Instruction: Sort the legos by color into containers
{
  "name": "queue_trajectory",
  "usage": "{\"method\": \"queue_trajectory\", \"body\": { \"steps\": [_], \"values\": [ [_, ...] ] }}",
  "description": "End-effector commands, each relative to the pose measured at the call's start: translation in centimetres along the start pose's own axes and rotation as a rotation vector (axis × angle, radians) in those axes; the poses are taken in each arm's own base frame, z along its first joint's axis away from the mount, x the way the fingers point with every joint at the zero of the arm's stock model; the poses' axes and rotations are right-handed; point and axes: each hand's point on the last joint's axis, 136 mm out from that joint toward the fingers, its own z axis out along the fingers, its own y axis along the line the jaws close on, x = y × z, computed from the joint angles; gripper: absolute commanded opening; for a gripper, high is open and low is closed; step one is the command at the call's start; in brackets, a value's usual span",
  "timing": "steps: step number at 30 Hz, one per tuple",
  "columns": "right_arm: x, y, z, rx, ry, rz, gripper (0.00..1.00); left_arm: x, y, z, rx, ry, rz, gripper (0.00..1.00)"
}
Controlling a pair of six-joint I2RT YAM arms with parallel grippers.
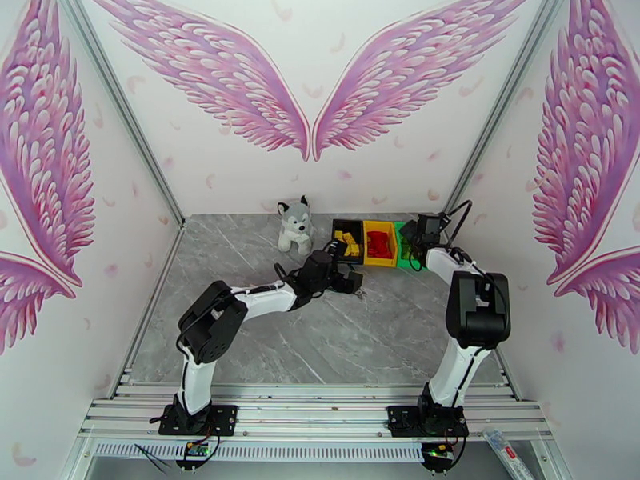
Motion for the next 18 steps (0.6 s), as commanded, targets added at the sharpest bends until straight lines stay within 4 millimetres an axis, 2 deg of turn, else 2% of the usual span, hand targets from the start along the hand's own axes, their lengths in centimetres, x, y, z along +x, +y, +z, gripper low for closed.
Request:
{"method": "queue_trajectory", "body": {
  "steps": [1, 6, 9, 15, 18],
  "values": [
    [0.0, 1.3, -2.3, -0.075, -0.02, -0.012, 0.82, -2.7, 1.2, -3.1, -0.061, -0.096, -0.027, 0.99],
    [2.3, 3.8, -5.2, -0.177, -0.011, -0.07, 0.83, -2.5, 4.7, -5.8, -0.213, -0.132, -0.06, 0.99],
    [4.8, 6.7, -7.3, -0.261, 0.008, -0.156, 0.82, -2.4, 7.0, -7.8, -0.297, -0.157, -0.093, 0.99],
    [12.5, 13.3, -11.1, -0.433, 0.116, -0.374, 0.79, -1.4, 12.0, -12.1, -0.451, -0.2, -0.178, 0.99],
    [17.4, 16.3, -13.2, -0.536, 0.19, -0.499, 0.76, -0.6, 14.8, -14.6, -0.515, -0.226, -0.241, 0.99]
  ]
}}
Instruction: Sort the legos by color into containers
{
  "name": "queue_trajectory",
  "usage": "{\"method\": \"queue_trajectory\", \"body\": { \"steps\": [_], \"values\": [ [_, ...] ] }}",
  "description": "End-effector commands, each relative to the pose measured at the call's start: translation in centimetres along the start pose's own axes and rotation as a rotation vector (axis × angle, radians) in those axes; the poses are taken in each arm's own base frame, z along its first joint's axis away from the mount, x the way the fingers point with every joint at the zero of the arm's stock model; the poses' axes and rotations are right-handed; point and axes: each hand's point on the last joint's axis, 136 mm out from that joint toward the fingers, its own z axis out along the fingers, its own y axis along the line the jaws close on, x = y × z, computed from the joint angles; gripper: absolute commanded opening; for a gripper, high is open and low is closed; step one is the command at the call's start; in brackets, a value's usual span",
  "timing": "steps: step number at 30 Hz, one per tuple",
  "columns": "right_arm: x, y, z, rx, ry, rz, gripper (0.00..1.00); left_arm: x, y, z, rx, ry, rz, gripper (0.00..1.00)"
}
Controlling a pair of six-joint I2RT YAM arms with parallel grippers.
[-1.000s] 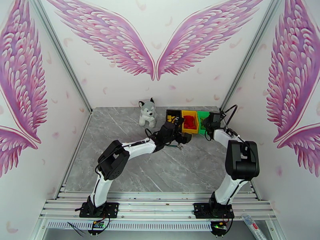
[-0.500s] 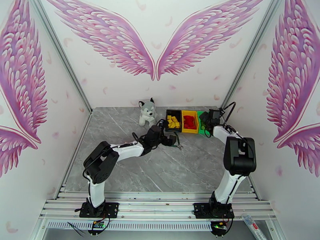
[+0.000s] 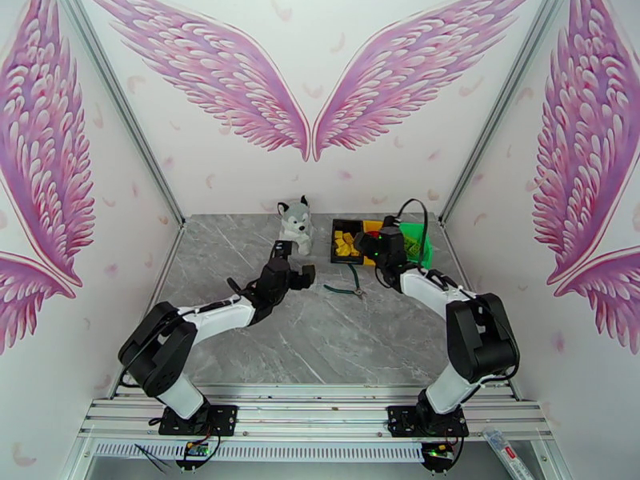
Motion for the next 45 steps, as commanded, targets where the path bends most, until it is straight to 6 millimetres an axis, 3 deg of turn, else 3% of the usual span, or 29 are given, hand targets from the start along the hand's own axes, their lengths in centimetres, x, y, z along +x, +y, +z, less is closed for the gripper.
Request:
{"method": "queue_trajectory", "body": {
  "steps": [1, 5, 11, 19, 24, 30, 37, 45],
  "values": [
    [3.3, 5.3, 0.1, -0.13, 0.078, -0.165, 0.75, -1.0, 4.1, -1.8, -0.101, -0.055, -0.09, 0.99],
    [8.2, 11.6, -0.1, -0.249, 0.165, -0.324, 0.72, -1.1, 8.9, -3.7, -0.193, -0.089, -0.167, 0.99],
    [14.7, 19.4, -0.8, -0.402, 0.241, -0.505, 0.7, 0.1, 15.4, -5.8, -0.279, -0.116, -0.329, 0.99],
    [23.9, 27.0, -1.2, -0.571, 0.359, -0.711, 0.65, 1.4, 21.6, -8.1, -0.308, -0.182, -0.564, 0.99],
    [27.6, 28.8, -0.8, -0.599, 0.412, -0.776, 0.68, 1.6, 24.2, -9.2, -0.297, -0.231, -0.684, 0.99],
    [30.6, 29.0, 1.0, -0.561, 0.451, -0.817, 0.72, 1.7, 26.0, -10.3, -0.296, -0.275, -0.758, 0.99],
    [32.3, 28.6, 3.4, -0.498, 0.463, -0.83, 0.59, 1.9, 26.3, -10.4, -0.286, -0.272, -0.766, 0.99],
    [33.2, 29.3, 4.1, -0.501, 0.469, -0.831, 0.43, 2.3, 26.4, -10.2, -0.284, -0.253, -0.762, 0.99]
  ]
}}
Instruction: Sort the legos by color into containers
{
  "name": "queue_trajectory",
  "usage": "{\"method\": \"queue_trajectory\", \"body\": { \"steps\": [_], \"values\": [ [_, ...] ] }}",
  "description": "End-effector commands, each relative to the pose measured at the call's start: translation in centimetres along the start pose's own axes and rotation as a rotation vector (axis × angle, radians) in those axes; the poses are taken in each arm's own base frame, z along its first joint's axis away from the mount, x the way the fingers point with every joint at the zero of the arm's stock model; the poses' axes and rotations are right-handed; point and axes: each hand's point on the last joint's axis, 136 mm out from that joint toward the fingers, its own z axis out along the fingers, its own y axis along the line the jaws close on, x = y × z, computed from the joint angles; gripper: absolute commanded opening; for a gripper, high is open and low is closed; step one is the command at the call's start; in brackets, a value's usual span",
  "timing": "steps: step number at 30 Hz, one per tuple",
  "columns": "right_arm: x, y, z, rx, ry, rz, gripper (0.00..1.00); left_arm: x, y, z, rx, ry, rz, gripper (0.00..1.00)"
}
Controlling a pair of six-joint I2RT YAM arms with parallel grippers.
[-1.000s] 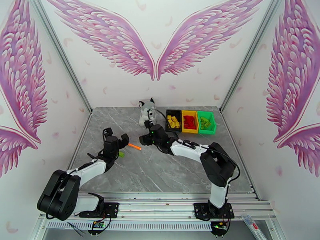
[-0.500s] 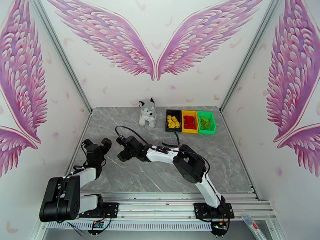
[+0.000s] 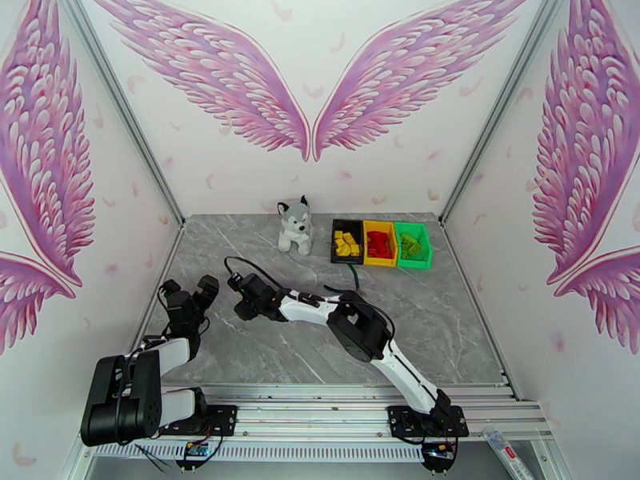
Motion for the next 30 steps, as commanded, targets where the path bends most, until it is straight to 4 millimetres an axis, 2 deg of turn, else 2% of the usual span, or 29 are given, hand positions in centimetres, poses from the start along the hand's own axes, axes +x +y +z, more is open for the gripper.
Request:
{"method": "queue_trajectory", "body": {
  "steps": [1, 4, 7, 10, 13, 15, 17, 22, 24, 30],
  "values": [
    [0.9, 0.5, 0.8, 0.006, 0.03, -0.005, 0.4, 0.3, 0.3, 0.0, 0.006, 0.011, 0.006, 0.99],
    [0.1, 0.6, 0.0, 0.003, 0.008, 0.008, 0.31, 0.5, 0.3, 0.2, 0.007, 0.019, 0.011, 0.99],
    [-1.1, 0.3, -1.8, 0.012, -0.04, 0.023, 0.25, 1.0, -0.1, 0.7, 0.023, 0.039, 0.018, 0.99],
    [-2.8, -0.6, -4.7, 0.029, -0.107, 0.045, 0.22, 2.5, -1.8, 1.6, 0.058, 0.087, 0.058, 0.99],
    [-4.2, -3.4, -8.6, 0.086, -0.179, 0.089, 0.21, 4.7, -4.4, 2.5, 0.103, 0.136, 0.113, 0.99],
    [-4.4, -7.0, -11.1, 0.156, -0.2, 0.153, 0.19, 6.6, -6.7, 3.0, 0.141, 0.173, 0.166, 0.99],
    [-3.6, -11.2, -13.2, 0.241, -0.192, 0.231, 0.16, 8.3, -8.6, 3.2, 0.17, 0.2, 0.213, 0.99],
    [1.5, -21.6, -18.9, 0.438, -0.183, 0.453, 0.11, 12.7, -13.9, 3.6, 0.266, 0.26, 0.318, 0.99],
    [3.5, -25.7, -22.1, 0.513, -0.211, 0.559, 0.1, 15.6, -16.5, 3.6, 0.321, 0.31, 0.385, 0.99],
    [8.7, -35.4, -30.7, 0.712, -0.317, 0.854, 0.09, 24.7, -23.8, 2.3, 0.483, 0.416, 0.62, 0.99]
  ]
}}
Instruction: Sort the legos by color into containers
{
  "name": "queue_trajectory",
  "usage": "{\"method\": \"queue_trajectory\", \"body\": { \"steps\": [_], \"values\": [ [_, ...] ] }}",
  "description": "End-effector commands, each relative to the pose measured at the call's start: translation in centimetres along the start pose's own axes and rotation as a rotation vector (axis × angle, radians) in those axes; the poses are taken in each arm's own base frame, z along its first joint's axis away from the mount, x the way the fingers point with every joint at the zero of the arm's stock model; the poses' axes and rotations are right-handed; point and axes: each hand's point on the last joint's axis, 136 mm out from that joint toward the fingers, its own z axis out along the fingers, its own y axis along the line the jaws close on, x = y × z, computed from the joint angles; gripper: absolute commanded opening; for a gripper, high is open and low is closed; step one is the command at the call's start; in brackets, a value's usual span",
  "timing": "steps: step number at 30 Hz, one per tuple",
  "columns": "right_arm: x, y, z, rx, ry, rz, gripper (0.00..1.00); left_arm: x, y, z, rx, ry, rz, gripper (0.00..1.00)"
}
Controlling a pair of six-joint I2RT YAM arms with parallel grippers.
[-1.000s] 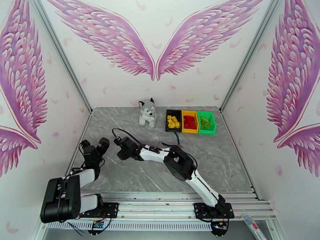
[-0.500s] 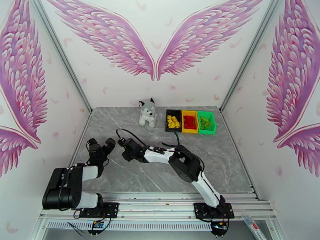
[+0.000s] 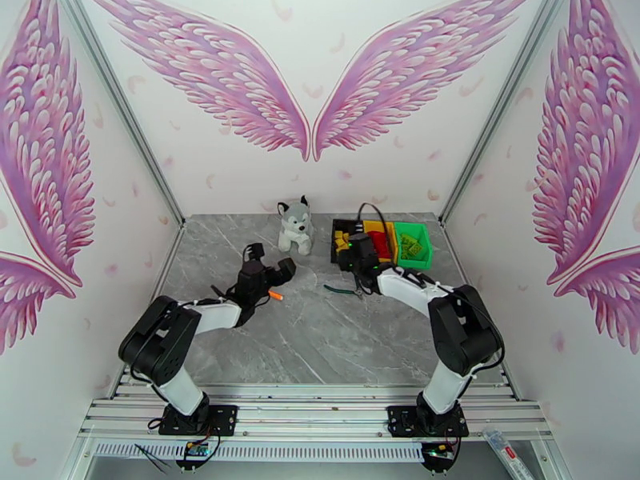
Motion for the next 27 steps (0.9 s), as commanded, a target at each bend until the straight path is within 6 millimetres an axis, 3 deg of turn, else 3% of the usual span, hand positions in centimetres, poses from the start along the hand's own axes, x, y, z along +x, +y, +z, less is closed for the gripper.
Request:
{"method": "queue_trajectory", "body": {
  "steps": [1, 6, 10, 15, 19, 24, 27],
  "values": [
    [-2.8, -4.8, -1.6, 0.081, -0.073, 0.182, 0.09, 2.6, -4.5, 2.3, 0.047, 0.075, 0.185, 0.99],
    [-5.6, -12.4, -1.7, 0.253, -0.131, 0.339, 0.12, 6.4, -11.8, 4.3, 0.154, 0.146, 0.438, 0.99],
    [-7.3, -16.3, -1.1, 0.36, -0.135, 0.397, 0.14, 7.7, -14.7, 4.2, 0.23, 0.17, 0.522, 0.99],
    [-9.3, -19.5, 0.1, 0.426, -0.125, 0.44, 0.22, 7.9, -15.1, 3.7, 0.259, 0.18, 0.53, 0.99],
    [-10.2, -20.4, 1.5, 0.444, -0.085, 0.424, 0.34, 7.8, -15.1, 3.1, 0.272, 0.173, 0.525, 0.99],
    [-10.7, -20.5, 1.6, 0.449, -0.08, 0.393, 0.67, 6.6, -14.5, 1.7, 0.255, 0.134, 0.524, 0.99],
    [-10.4, -20.0, 0.7, 0.422, -0.098, 0.392, 0.78, 5.6, -14.3, 0.5, 0.243, 0.102, 0.529, 0.99]
  ]
}}
